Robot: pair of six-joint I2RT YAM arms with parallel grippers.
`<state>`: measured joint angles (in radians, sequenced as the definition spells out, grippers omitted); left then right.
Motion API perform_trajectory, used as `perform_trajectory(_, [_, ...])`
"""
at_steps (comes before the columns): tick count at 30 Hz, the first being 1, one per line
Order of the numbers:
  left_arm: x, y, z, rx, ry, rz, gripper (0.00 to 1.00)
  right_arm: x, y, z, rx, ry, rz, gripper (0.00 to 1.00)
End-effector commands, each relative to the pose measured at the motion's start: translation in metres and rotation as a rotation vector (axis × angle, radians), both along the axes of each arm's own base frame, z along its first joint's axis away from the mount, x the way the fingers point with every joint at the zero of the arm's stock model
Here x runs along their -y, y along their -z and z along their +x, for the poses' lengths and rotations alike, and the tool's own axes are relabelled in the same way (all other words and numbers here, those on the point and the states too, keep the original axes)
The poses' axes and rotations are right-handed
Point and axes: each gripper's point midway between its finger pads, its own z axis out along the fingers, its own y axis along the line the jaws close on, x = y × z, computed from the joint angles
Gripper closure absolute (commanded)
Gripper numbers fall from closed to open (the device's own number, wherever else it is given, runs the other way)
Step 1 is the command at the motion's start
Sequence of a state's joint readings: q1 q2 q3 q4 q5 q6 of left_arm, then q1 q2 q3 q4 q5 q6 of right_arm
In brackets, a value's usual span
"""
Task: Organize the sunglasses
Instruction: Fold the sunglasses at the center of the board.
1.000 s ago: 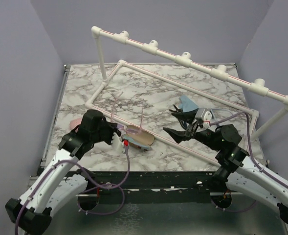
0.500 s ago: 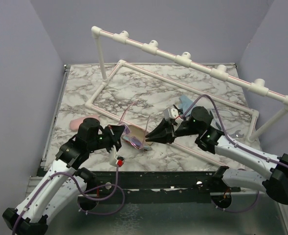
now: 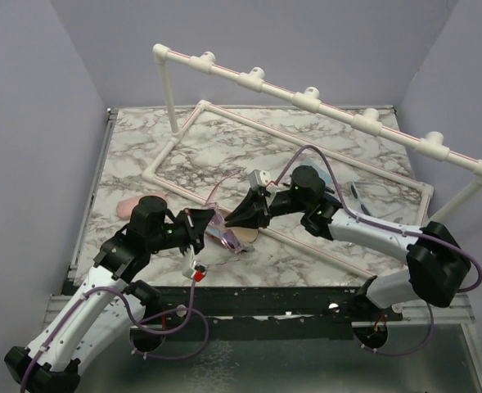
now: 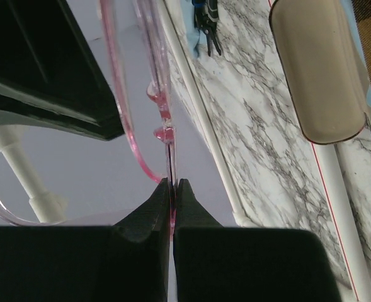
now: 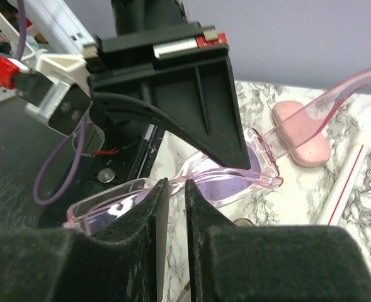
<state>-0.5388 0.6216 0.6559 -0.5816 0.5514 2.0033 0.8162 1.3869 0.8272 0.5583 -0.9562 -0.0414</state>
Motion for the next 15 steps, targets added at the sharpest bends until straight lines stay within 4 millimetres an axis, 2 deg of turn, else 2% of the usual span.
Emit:
perform_trajectory(1, [0.015,-0.018,-0.014,0.064,0.123,-0.049,1.0,-0.012,-0.002,0.004,0.009,-0.046,0.037,0.81])
perform_trajectory(4, [0.017,-0.021,-0.013,0.065,0.13,-0.053,1.0,-0.019,0.005,0.011,-0.054,-0.034,0.012,0.83])
perform_trajectory(7, [0.017,-0.021,-0.011,0.051,0.114,-0.057,1.0,-0.016,0.009,0.011,-0.067,-0.014,0.001,0.84])
perform_trajectory(10, [0.014,-0.018,-0.012,0.053,0.105,-0.054,1.0,-0.003,0.007,0.011,-0.057,0.048,0.001,0.84])
perform_trajectory(15, [0.012,-0.013,-0.011,0.022,0.083,-0.057,1.0,0.035,0.002,0.027,-0.064,0.211,-0.001,0.84])
